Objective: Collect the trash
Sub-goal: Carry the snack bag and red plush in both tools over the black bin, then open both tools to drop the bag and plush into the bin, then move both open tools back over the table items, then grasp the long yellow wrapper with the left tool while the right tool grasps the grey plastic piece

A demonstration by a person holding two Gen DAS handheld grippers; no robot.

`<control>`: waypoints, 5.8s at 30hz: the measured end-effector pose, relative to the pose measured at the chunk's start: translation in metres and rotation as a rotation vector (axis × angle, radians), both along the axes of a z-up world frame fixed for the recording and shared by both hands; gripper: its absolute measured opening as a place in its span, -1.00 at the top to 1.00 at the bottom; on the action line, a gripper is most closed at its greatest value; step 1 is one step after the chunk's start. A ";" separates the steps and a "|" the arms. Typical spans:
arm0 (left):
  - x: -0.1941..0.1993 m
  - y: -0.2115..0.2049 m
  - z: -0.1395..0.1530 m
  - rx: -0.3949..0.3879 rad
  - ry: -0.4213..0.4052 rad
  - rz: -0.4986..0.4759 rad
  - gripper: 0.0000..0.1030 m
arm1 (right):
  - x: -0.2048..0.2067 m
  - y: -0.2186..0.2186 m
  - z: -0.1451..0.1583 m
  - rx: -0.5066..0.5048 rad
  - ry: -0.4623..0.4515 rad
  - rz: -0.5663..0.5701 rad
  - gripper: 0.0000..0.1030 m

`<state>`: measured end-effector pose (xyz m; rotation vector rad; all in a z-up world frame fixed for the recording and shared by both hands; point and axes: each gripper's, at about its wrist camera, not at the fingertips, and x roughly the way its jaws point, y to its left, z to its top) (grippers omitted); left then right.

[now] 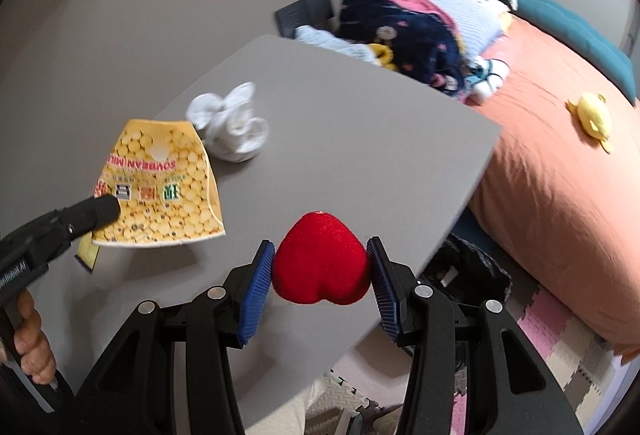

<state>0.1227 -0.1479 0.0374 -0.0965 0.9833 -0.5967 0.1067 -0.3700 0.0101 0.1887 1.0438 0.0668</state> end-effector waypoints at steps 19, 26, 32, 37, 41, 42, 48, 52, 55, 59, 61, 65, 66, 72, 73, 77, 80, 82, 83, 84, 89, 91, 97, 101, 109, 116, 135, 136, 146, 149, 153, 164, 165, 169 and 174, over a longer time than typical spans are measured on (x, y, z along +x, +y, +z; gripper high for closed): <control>-0.015 -0.155 -0.023 0.043 0.044 -0.259 0.85 | -0.039 -0.131 -0.003 0.019 0.000 -0.230 0.04; -0.026 -0.206 -0.033 0.084 0.051 -0.343 0.85 | -0.060 -0.177 -0.008 0.023 0.008 -0.316 0.04; -0.037 -0.244 -0.048 0.154 0.049 -0.394 0.85 | -0.076 -0.212 -0.018 0.037 0.021 -0.383 0.04; -0.049 -0.278 -0.069 0.231 0.060 -0.446 0.85 | -0.086 -0.240 -0.026 0.036 0.036 -0.447 0.04; -0.056 -0.298 -0.088 0.269 0.085 -0.484 0.84 | -0.088 -0.261 -0.034 0.035 0.056 -0.482 0.04; -0.056 -0.303 -0.094 0.279 0.098 -0.491 0.84 | -0.087 -0.265 -0.036 0.034 0.063 -0.486 0.04; -0.050 -0.319 -0.124 0.346 0.177 -0.508 0.77 | -0.073 -0.281 -0.046 0.008 0.102 -0.504 -0.26; -0.046 -0.315 -0.129 0.381 0.157 -0.473 -0.82 | -0.068 -0.290 -0.047 -0.048 0.106 -0.533 -0.32; -0.048 -0.311 -0.121 0.371 0.112 -0.480 -0.82 | -0.067 -0.292 -0.048 -0.050 0.104 -0.535 -0.32; -0.044 -0.308 -0.116 0.359 0.119 -0.473 -0.82 | -0.066 -0.289 -0.049 -0.045 0.105 -0.532 -0.32; -0.045 -0.305 -0.114 0.355 0.115 -0.467 -0.82 | -0.065 -0.285 -0.047 -0.051 0.105 -0.528 -0.32; -0.044 -0.297 -0.109 0.349 0.106 -0.457 -0.82 | -0.063 -0.277 -0.043 -0.053 0.098 -0.520 -0.32; -0.043 -0.295 -0.109 0.345 0.105 -0.453 -0.82 | -0.062 -0.273 -0.040 -0.055 0.094 -0.512 -0.32; -0.035 -0.266 -0.095 0.317 0.091 -0.406 -0.82 | -0.050 -0.243 -0.031 -0.063 0.071 -0.461 -0.32; -0.034 -0.261 -0.093 0.315 0.089 -0.398 -0.82 | -0.048 -0.238 -0.029 -0.063 0.068 -0.453 -0.32; -0.026 -0.236 -0.084 0.309 0.079 -0.358 -0.82 | -0.036 -0.214 -0.024 -0.064 0.056 -0.410 -0.32; -0.019 -0.216 -0.078 0.305 0.069 -0.321 -0.82 | -0.028 -0.198 -0.021 -0.065 0.050 -0.384 -0.32; -0.015 -0.202 -0.074 0.298 0.065 -0.296 -0.82 | -0.021 -0.185 -0.020 -0.067 0.047 -0.363 -0.32; -0.013 -0.197 -0.073 0.297 0.064 -0.287 -0.82 | -0.018 -0.178 -0.020 -0.067 0.047 -0.351 -0.32; -0.011 -0.190 -0.072 0.294 0.064 -0.274 -0.82 | -0.014 -0.172 -0.020 -0.067 0.046 -0.341 -0.32; -0.001 -0.156 -0.069 0.289 0.061 -0.211 -0.82 | -0.001 -0.144 -0.021 -0.056 0.048 -0.297 -0.32; 0.001 -0.143 -0.067 0.285 0.058 -0.186 -0.82 | 0.005 -0.130 -0.021 -0.057 0.046 -0.272 -0.32; 0.006 -0.097 -0.062 0.272 0.050 -0.112 -0.82 | 0.016 -0.087 -0.022 -0.046 0.043 -0.195 -0.32; 0.009 -0.067 -0.060 0.268 0.052 -0.060 -0.82 | 0.024 -0.058 -0.022 -0.052 0.045 -0.151 -0.32; 0.009 0.003 -0.055 0.254 0.058 0.042 -0.82 | 0.037 0.008 -0.022 -0.056 0.045 -0.060 -0.32; 0.007 0.061 -0.052 0.252 0.060 0.138 -0.82 | 0.045 0.065 -0.023 -0.041 0.040 0.028 -0.32; 0.021 0.183 -0.066 0.312 0.070 0.360 -0.82 | 0.074 0.190 -0.035 0.049 0.032 0.266 -0.32; 0.023 0.187 -0.068 0.311 0.076 0.367 -0.82 | 0.077 0.197 -0.037 0.051 0.038 0.278 -0.32; 0.032 0.206 -0.089 0.320 0.113 0.382 -0.82 | 0.098 0.239 -0.058 0.043 0.093 0.342 -0.12; 0.031 0.209 -0.090 0.326 0.109 0.382 -0.69 | 0.101 0.242 -0.061 0.039 0.095 0.344 -0.11; 0.032 0.210 -0.095 0.340 0.122 0.371 -0.56 | 0.105 0.245 -0.065 0.025 0.097 0.336 -0.09; 0.028 0.214 -0.102 0.356 0.149 0.382 0.21 | 0.097 0.251 -0.063 -0.043 0.067 0.362 0.23; 0.027 0.214 -0.101 0.349 0.148 0.382 0.32 | 0.095 0.250 -0.062 -0.035 0.068 0.362 0.24; 0.023 0.211 -0.094 0.345 0.124 0.377 0.66 | 0.091 0.246 -0.052 -0.020 0.053 0.366 0.26; 0.019 0.197 -0.077 0.330 0.086 0.361 0.69 | 0.083 0.229 -0.032 0.005 0.022 0.350 0.27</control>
